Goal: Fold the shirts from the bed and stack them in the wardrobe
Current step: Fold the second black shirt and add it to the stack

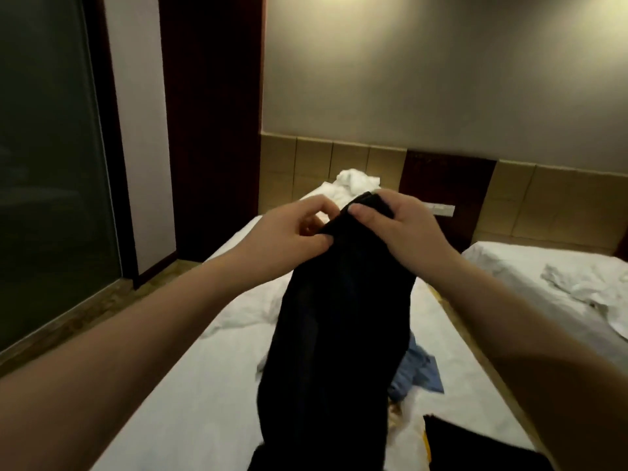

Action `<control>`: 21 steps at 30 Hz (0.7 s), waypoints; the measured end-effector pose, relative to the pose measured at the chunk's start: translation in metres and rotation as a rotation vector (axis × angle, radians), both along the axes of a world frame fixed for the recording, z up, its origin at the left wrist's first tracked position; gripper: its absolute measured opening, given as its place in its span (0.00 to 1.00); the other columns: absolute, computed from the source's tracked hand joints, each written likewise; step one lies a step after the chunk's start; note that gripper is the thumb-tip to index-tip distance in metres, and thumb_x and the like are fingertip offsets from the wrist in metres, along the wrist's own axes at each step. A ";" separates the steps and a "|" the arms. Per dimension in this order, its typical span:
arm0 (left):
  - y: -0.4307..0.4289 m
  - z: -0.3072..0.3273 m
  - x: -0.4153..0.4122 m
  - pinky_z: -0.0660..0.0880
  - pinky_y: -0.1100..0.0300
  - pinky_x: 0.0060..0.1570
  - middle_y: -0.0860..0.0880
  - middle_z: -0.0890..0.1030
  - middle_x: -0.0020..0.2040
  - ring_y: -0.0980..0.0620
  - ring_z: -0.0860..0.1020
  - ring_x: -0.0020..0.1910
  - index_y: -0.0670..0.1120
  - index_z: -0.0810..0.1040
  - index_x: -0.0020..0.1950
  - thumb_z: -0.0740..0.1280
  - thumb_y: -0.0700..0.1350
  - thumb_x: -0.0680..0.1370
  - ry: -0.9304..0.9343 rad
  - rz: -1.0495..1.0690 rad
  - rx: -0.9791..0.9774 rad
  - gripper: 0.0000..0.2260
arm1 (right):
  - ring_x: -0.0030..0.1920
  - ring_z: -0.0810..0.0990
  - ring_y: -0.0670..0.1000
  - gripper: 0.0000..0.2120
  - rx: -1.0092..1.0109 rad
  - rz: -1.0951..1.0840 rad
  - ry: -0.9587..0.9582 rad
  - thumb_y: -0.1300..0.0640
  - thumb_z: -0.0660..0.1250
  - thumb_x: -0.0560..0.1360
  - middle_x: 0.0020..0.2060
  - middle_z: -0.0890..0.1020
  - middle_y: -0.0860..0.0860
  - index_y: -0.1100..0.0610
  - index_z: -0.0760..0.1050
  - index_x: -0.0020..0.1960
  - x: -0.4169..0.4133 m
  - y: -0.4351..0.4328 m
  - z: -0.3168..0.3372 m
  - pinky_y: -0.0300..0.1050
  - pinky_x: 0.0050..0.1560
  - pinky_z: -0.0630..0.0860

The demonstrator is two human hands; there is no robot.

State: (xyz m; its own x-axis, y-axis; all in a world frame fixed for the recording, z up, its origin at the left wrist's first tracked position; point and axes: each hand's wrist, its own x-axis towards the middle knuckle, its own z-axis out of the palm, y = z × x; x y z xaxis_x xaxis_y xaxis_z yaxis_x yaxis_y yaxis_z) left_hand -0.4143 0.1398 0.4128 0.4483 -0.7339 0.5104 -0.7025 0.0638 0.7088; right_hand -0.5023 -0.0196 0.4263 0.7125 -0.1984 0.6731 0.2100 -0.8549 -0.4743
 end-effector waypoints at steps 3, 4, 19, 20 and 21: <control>0.002 0.016 0.010 0.78 0.55 0.52 0.45 0.82 0.46 0.49 0.81 0.48 0.46 0.80 0.50 0.66 0.45 0.76 0.035 -0.059 -0.009 0.06 | 0.36 0.75 0.37 0.07 -0.141 0.032 0.027 0.49 0.64 0.76 0.35 0.78 0.43 0.47 0.74 0.40 0.003 0.001 0.039 0.26 0.35 0.68; 0.002 0.018 0.012 0.78 0.59 0.51 0.47 0.83 0.46 0.52 0.81 0.48 0.45 0.81 0.51 0.65 0.44 0.77 0.053 -0.076 0.007 0.07 | 0.37 0.76 0.37 0.06 -0.159 0.028 0.039 0.49 0.63 0.76 0.36 0.78 0.42 0.47 0.74 0.41 0.004 0.001 0.050 0.27 0.36 0.68; 0.000 -0.043 0.011 0.76 0.70 0.41 0.55 0.84 0.45 0.59 0.82 0.47 0.50 0.81 0.48 0.68 0.52 0.68 0.451 -0.195 0.161 0.12 | 0.45 0.77 0.47 0.16 -0.279 -0.149 0.222 0.44 0.63 0.76 0.43 0.80 0.50 0.56 0.79 0.51 -0.001 -0.023 0.073 0.40 0.43 0.73; -0.001 -0.044 0.010 0.76 0.70 0.41 0.55 0.84 0.46 0.59 0.81 0.47 0.50 0.81 0.48 0.67 0.53 0.67 0.460 -0.196 0.155 0.13 | 0.45 0.77 0.48 0.16 -0.283 -0.150 0.225 0.44 0.62 0.76 0.44 0.80 0.50 0.56 0.79 0.51 -0.001 -0.024 0.074 0.39 0.43 0.72; -0.003 -0.044 0.008 0.75 0.71 0.41 0.56 0.83 0.46 0.60 0.81 0.47 0.50 0.80 0.49 0.67 0.53 0.68 0.469 -0.198 0.147 0.13 | 0.45 0.77 0.47 0.16 -0.287 -0.149 0.225 0.44 0.62 0.76 0.43 0.79 0.49 0.55 0.78 0.51 -0.001 -0.024 0.074 0.38 0.42 0.72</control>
State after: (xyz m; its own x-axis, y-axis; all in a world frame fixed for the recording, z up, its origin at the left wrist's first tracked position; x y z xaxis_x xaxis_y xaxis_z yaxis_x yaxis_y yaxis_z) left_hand -0.4060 0.1373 0.3687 0.4488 -0.8765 0.1739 -0.2927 0.0396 0.9554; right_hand -0.5037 -0.0439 0.5001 0.8259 -0.1372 0.5469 -0.0083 -0.9728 -0.2315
